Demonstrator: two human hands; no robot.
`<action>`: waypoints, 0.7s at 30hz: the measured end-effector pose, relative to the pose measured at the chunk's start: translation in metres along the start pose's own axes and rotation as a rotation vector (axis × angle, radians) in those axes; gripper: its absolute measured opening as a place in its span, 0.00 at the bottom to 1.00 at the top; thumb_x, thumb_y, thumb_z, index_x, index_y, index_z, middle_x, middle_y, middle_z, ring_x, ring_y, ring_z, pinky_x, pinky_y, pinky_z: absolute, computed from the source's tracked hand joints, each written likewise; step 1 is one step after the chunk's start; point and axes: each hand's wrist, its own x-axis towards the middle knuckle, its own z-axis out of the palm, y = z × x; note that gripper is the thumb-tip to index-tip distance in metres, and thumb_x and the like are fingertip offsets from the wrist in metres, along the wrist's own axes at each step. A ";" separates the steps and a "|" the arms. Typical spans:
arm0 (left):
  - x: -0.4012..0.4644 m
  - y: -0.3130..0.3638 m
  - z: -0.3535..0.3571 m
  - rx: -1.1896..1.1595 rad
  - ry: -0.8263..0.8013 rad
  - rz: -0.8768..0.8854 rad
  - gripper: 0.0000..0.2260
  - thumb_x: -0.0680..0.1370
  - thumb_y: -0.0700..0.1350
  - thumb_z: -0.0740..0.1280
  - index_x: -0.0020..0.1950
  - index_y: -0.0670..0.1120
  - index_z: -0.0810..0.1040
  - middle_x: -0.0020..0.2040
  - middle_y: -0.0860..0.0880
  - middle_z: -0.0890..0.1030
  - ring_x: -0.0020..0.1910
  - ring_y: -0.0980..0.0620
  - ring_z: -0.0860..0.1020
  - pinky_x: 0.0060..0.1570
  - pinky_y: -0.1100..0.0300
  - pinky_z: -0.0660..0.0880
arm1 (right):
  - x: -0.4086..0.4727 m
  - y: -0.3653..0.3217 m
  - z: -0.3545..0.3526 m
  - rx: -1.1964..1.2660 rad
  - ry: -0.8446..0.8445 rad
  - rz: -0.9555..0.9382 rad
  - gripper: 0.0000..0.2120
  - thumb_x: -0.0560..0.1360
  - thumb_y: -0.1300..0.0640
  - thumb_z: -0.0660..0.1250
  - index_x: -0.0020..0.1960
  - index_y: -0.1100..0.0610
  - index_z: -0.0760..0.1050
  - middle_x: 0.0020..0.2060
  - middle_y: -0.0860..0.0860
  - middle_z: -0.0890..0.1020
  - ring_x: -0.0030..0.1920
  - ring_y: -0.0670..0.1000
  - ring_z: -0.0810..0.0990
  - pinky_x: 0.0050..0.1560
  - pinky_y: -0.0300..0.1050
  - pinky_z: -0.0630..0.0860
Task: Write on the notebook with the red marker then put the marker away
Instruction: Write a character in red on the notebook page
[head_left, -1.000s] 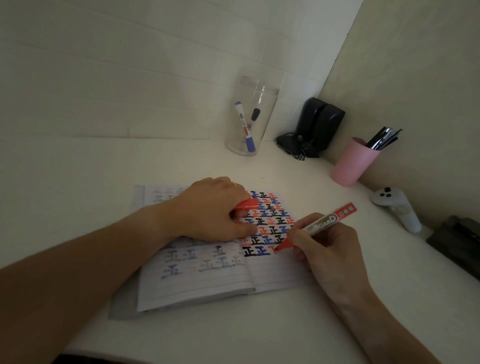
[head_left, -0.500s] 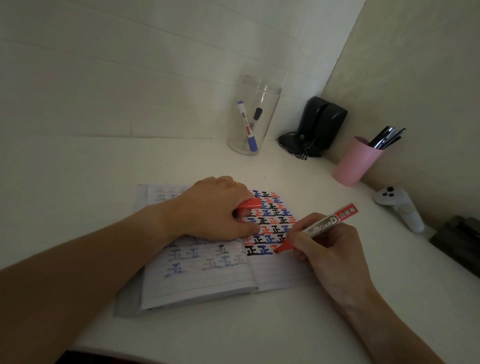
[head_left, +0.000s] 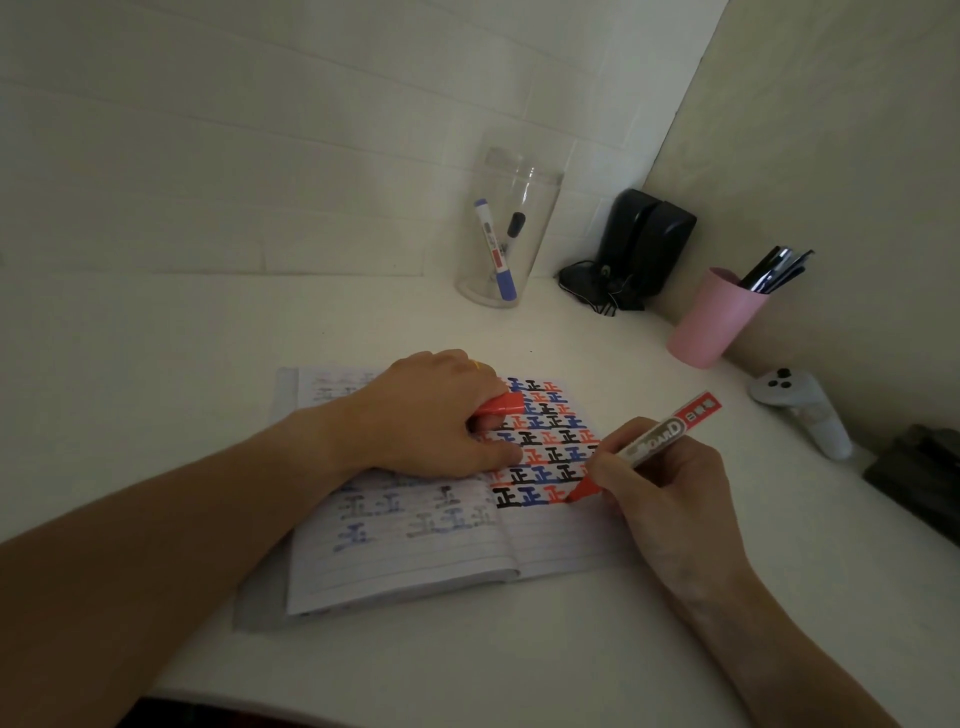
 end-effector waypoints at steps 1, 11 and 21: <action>0.000 0.000 0.000 -0.001 0.002 -0.001 0.18 0.73 0.68 0.63 0.35 0.58 0.62 0.36 0.59 0.69 0.39 0.57 0.70 0.43 0.58 0.66 | 0.000 0.000 0.000 -0.010 0.008 -0.002 0.06 0.68 0.63 0.72 0.33 0.58 0.80 0.25 0.48 0.81 0.27 0.43 0.74 0.31 0.34 0.70; 0.000 0.000 -0.001 -0.001 0.010 -0.012 0.18 0.73 0.68 0.64 0.37 0.56 0.64 0.37 0.58 0.71 0.41 0.54 0.72 0.43 0.57 0.67 | 0.003 -0.002 0.002 -0.060 0.036 0.074 0.08 0.70 0.63 0.72 0.33 0.56 0.79 0.27 0.50 0.83 0.28 0.46 0.77 0.34 0.41 0.73; -0.002 0.004 -0.005 0.009 0.011 -0.044 0.19 0.73 0.67 0.64 0.36 0.54 0.64 0.36 0.56 0.71 0.40 0.54 0.71 0.41 0.57 0.66 | 0.061 -0.042 0.015 0.066 0.256 -0.025 0.04 0.75 0.59 0.70 0.45 0.51 0.80 0.38 0.45 0.83 0.37 0.37 0.81 0.43 0.39 0.77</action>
